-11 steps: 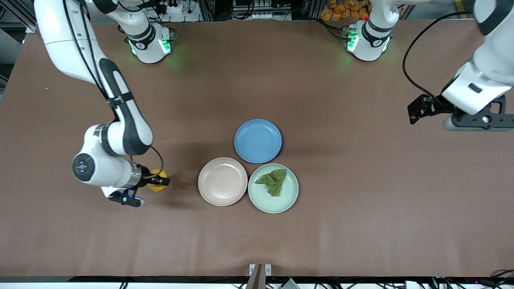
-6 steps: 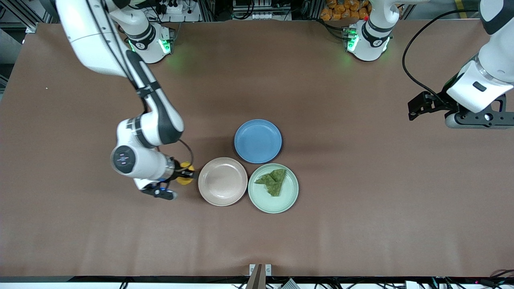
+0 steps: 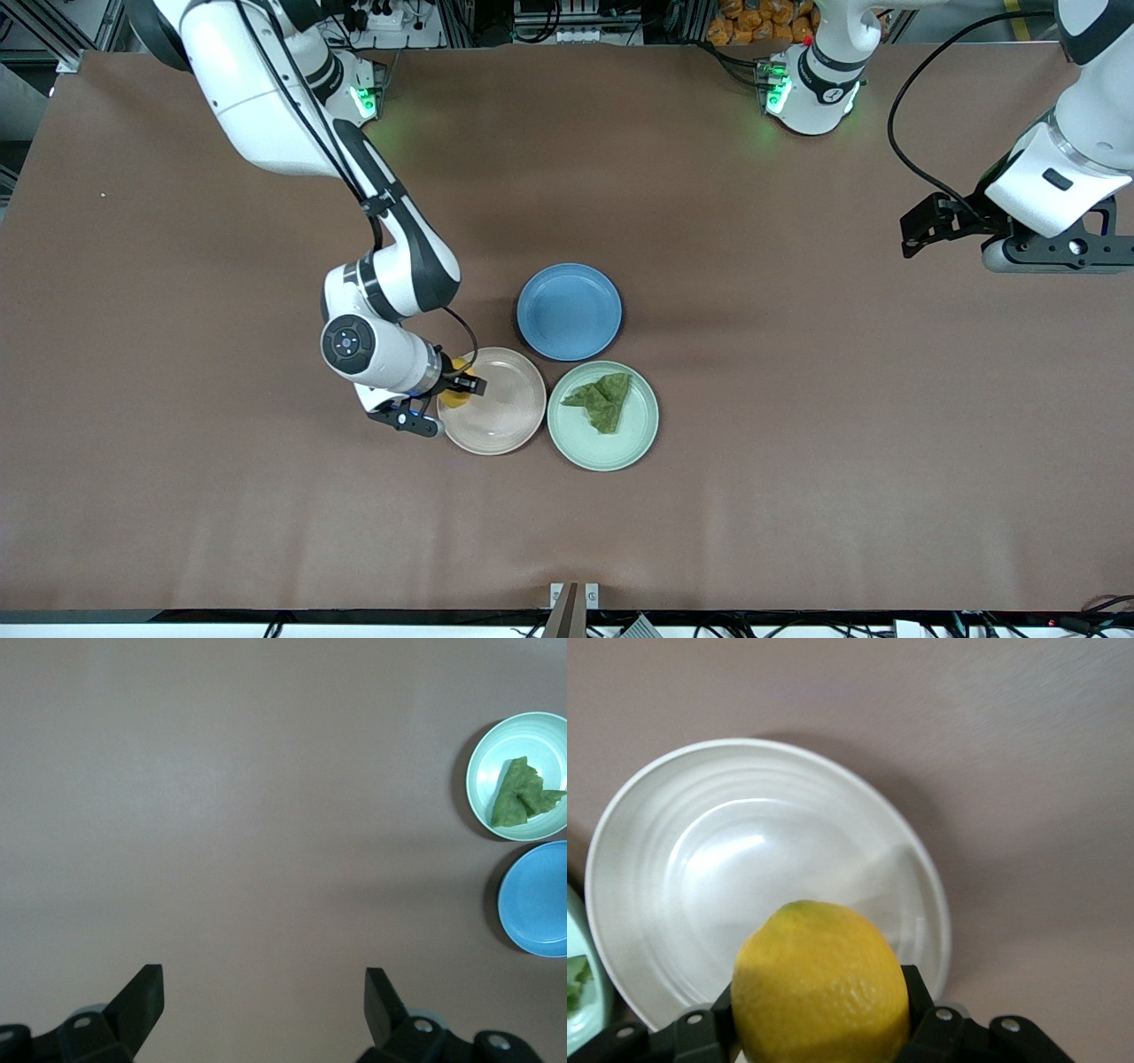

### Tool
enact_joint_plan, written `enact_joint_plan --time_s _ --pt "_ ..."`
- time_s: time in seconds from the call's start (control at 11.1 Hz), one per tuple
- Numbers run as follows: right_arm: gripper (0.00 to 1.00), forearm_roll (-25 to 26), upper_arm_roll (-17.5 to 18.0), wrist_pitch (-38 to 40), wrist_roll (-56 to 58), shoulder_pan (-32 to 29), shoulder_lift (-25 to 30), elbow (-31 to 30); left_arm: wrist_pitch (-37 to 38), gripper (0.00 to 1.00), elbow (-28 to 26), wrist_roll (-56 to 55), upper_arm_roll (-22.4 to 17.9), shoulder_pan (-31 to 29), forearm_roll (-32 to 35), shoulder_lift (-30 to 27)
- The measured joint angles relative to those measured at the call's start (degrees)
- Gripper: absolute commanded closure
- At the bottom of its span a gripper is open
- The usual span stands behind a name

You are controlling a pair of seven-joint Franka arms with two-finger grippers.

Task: Place lemon and lettuce in plates
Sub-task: 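Carry the lemon with the right gripper over the beige plate, then lower the lemon onto the beige plate and open the right gripper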

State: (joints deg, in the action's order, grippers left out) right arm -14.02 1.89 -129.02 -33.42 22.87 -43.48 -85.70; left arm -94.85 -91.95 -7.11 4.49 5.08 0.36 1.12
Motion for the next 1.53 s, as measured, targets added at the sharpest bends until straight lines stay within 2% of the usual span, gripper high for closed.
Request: enact_joint_plan --time_s 0.18,0.36,0.45,0.54,0.63,1.26,1.53 --pt "0.58 -3.5 0.0 -3.8 -0.1 1.3 -1.8 0.5 -1.0 0.00 0.0 0.0 0.2 0.1 0.0 0.0" --pt "0.58 -4.1 0.0 -4.6 -0.9 2.2 -3.3 1.6 -1.3 0.00 0.0 0.0 0.2 0.0 0.0 0.0" --pt "0.55 -4.1 0.0 -4.6 -1.1 2.4 -4.0 2.2 -1.3 0.00 -0.1 0.0 0.2 0.0 0.0 0.0" --pt "0.22 -4.1 0.0 -4.7 -1.3 2.5 -4.6 2.6 -1.3 0.00 0.0 0.0 0.2 0.0 0.0 0.0" --pt "0.00 -4.1 0.0 -4.8 -1.3 2.5 -4.9 2.9 -1.3 0.00 0.0 0.0 0.2 0.0 0.0 -0.1" --pt "0.00 -4.2 -0.2 -4.1 -1.4 2.1 -5.2 4.8 -1.6 0.00 0.8 0.0 0.1 -0.1 0.0 -0.3" --pt "0.00 -4.2 -0.4 2.4 -1.4 1.1 -5.2 8.4 -1.5 0.00 0.8 0.0 0.1 -0.1 0.0 -0.3"
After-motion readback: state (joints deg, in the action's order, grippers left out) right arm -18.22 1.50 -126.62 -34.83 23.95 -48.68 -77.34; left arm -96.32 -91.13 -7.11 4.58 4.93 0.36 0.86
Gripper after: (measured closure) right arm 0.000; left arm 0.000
